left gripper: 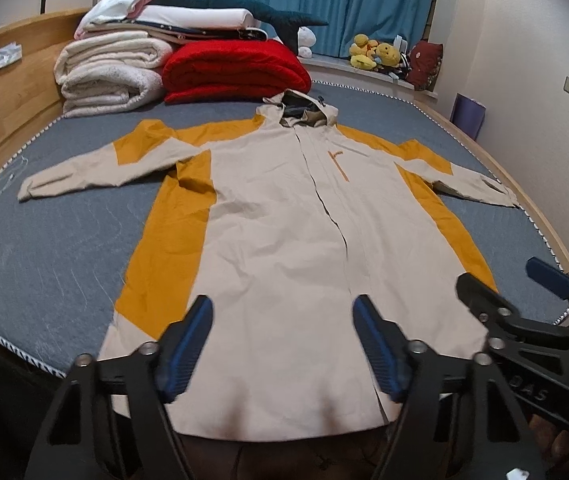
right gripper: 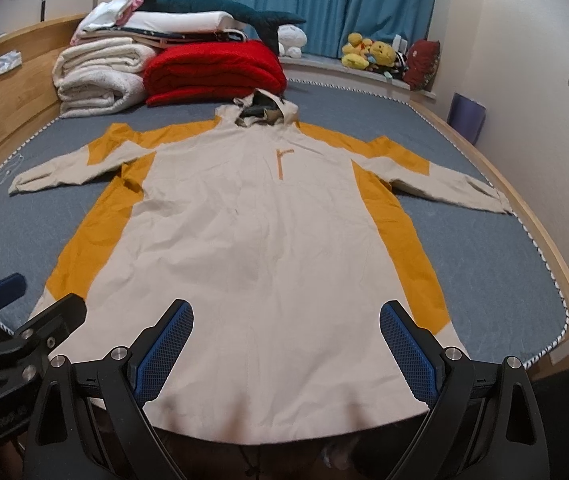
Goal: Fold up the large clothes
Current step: 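Move the left tool to the sleeve nearest it and grasp its cuff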
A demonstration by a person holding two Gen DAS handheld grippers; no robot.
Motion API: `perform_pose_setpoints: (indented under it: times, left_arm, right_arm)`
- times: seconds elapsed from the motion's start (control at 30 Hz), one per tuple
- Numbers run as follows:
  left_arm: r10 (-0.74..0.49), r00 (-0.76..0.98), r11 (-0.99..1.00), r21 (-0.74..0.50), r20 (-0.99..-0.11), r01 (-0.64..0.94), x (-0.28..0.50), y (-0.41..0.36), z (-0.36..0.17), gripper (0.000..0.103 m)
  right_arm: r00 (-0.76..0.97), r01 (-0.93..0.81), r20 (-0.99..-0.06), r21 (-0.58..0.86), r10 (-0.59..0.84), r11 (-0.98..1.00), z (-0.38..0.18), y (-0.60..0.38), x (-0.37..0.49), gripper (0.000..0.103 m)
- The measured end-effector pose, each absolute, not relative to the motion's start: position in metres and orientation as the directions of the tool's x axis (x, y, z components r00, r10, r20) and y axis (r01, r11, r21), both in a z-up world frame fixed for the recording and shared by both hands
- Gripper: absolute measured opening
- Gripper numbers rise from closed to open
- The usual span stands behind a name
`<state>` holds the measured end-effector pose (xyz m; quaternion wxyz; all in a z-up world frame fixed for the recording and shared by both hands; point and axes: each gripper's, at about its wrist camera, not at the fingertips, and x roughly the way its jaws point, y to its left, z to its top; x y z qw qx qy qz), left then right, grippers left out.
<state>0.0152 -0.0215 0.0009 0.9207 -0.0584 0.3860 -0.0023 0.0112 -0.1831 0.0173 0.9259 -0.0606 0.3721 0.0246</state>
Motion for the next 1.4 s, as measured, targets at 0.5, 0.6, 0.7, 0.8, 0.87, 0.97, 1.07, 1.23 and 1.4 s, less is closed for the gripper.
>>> perform_pose_setpoints:
  times: [0.5,0.6,0.7,0.8,0.87,0.97,1.07,1.23,1.4]
  left_arm:
    - [0.032,0.763,0.996,-0.046,-0.645,-0.081,0.059,0.03,0.058,0.037]
    - [0.073,0.793,0.992,-0.041,-0.605,-0.122,0.09,0.051,0.081,0.037]
    - [0.141,0.812,0.984,-0.008,-0.566,-0.177,0.126,0.07,0.098,0.04]
    - [0.176,0.829,0.979,0.009,-0.531,-0.202,0.164,0.091,0.106,0.04]
    - [0.202,0.837,0.975,0.026,-0.508,-0.219,0.194,0.106,0.106,0.04]
    - [0.224,0.832,0.97,0.033,-0.507,-0.241,0.224,0.125,0.098,0.04]
    - [0.234,0.824,0.966,0.029,-0.517,-0.256,0.248,0.144,0.081,0.041]
    - [0.211,0.804,0.965,-0.013,-0.556,-0.262,0.266,0.172,0.036,0.041]
    - [0.213,0.736,0.942,-0.065,-0.643,-0.329,0.29,0.207,0.007,0.041]
  right_arm:
    - [0.805,-0.203,-0.567,0.009,0.172,0.979,0.072,-0.183,0.055,0.101]
    - [0.803,-0.212,-0.563,0.034,0.194,0.977,0.086,-0.179,0.083,0.102]
    - [0.813,-0.231,-0.54,0.043,0.217,0.972,0.096,-0.175,0.108,0.103]
    - [0.838,-0.246,-0.502,0.002,0.214,0.969,0.108,-0.167,0.144,0.103]
    - [0.847,-0.25,-0.485,0.0,0.219,0.968,0.116,-0.163,0.166,0.103]
    - [0.889,-0.226,-0.416,-0.037,0.191,0.973,0.13,-0.155,0.199,0.103]
    - [0.9,-0.224,-0.396,-0.064,0.181,0.973,0.135,-0.146,0.231,0.102]
    - [0.91,-0.199,-0.387,-0.087,0.15,0.976,0.108,-0.145,0.268,0.102]
    - [0.844,-0.182,-0.515,-0.011,0.151,0.983,0.066,-0.158,0.3,0.086]
